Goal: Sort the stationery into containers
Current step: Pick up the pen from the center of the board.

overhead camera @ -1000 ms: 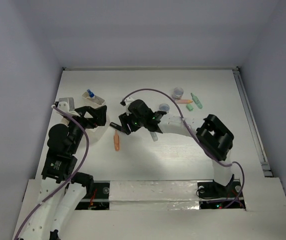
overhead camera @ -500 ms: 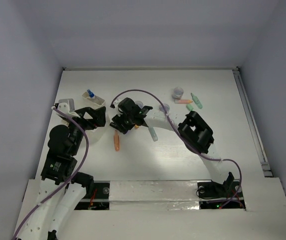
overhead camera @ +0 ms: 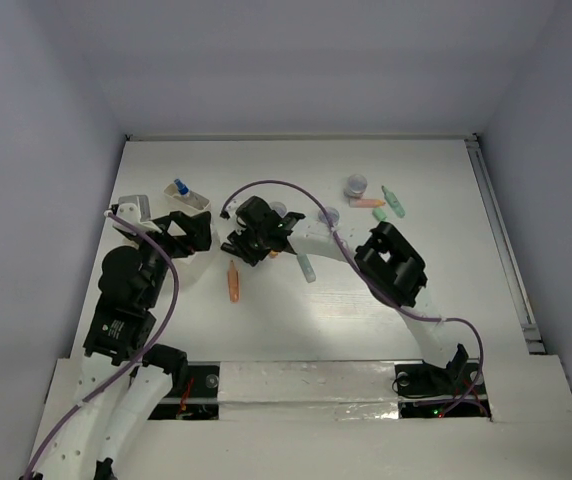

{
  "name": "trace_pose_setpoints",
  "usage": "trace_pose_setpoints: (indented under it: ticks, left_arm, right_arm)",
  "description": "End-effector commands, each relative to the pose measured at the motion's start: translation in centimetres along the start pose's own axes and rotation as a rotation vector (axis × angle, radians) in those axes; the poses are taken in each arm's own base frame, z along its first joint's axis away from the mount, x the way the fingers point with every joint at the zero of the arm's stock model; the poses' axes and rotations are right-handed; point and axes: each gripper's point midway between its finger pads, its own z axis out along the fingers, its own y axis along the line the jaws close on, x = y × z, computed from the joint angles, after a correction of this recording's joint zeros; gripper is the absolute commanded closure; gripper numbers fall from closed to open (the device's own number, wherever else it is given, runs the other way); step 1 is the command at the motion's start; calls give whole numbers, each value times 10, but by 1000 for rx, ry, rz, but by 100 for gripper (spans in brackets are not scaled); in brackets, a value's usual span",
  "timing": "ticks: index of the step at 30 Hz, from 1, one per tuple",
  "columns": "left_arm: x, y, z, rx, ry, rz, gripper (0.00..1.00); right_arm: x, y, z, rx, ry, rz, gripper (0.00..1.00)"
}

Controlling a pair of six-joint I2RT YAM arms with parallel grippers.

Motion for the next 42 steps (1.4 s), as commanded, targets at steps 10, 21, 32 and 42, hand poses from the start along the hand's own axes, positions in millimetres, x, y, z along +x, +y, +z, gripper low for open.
trace_pose_setpoints:
  ticks: [10, 21, 32, 42]
  left_arm:
    - [-10, -1, 11, -12, -24, -64, 5]
    - [16, -30, 28, 101, 110, -264, 18]
    - [51, -64, 48, 293, 205, -488, 34]
    - [67, -66, 60, 309, 247, -513, 44]
  right_arm:
    - [-42, 17, -30, -59, -178, -55, 79]
    - [-81, 22, -150, -49, -537, 122, 79]
    - [-90, 37, -216, -138, -718, 159, 79]
    - [-88, 46, -224, -189, -724, 158, 78]
